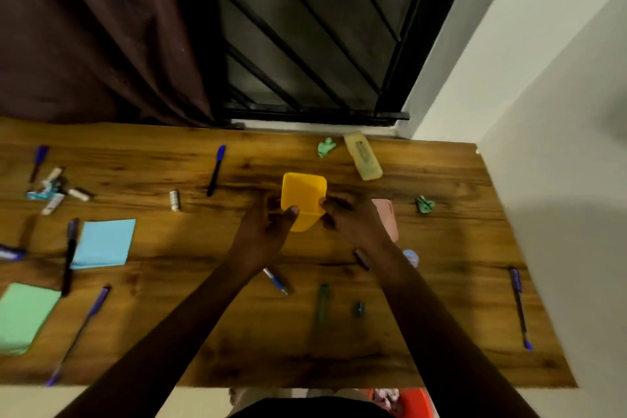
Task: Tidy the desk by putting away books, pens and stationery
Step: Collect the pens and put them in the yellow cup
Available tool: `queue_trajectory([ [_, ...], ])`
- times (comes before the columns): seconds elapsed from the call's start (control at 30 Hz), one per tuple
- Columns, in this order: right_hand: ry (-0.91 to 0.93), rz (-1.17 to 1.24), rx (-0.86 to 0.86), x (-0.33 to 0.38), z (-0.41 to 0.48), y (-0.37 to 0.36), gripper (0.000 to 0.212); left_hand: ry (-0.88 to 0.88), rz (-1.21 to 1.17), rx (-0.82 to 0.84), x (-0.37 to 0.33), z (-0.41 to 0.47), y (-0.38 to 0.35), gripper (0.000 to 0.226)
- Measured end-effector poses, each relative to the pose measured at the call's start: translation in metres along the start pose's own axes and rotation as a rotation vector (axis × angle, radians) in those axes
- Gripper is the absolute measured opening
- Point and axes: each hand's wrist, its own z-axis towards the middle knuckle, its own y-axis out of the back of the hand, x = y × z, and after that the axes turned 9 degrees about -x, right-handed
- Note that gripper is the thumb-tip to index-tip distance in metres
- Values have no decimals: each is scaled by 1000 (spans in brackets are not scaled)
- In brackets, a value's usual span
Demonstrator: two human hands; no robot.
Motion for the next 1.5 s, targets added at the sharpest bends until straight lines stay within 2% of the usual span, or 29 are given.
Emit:
queue_trajectory([
  [0.07,-8,-59,14,3,-5,-17,19,26,-1,-3,11,-4,14,62],
  [0.3,4,-197,48,5,-18,-48,22,89,-13,7,32,-9,40,56],
  [0.47,-6,-175,27,2,-21,-56,19,93,9,20,34,-11,41,56],
  [0.53,15,-200,46,4,-22,-57,23,111,29,-4,36,-11,46,48],
  [0.63,100,-313,15,6,-20,-43,24,164,-52,-85,45,-9,59,15],
  [0.67,140,-363,-13,4,-19,-34,22,177,-56,-108,49,-9,63,10],
  [0.77,241,-543,-78,-7,-18,-2,13,196,136,-112,65,-12,72,7],
  [0.87,198,-719,-31,-24,-16,24,12,266,346,-39,73,-17,72,20],
  [0.93,140,-832,15,-37,-18,33,20,268,443,-15,75,-17,69,35],
  [1.03,119,-964,55,-58,-22,37,31,287,493,39,71,-16,60,48],
  [1.17,128,-1006,26,-65,-29,34,35,344,464,43,68,-17,52,45],
  [1.33,217,-1028,17,-76,-30,34,27,380,432,25,69,-17,51,35],
  [1.43,215,-962,32,-70,-27,34,24,388,351,1,71,-18,57,31],
  [1.5,207,-831,45,-58,-22,32,19,387,295,-18,64,-21,63,29],
])
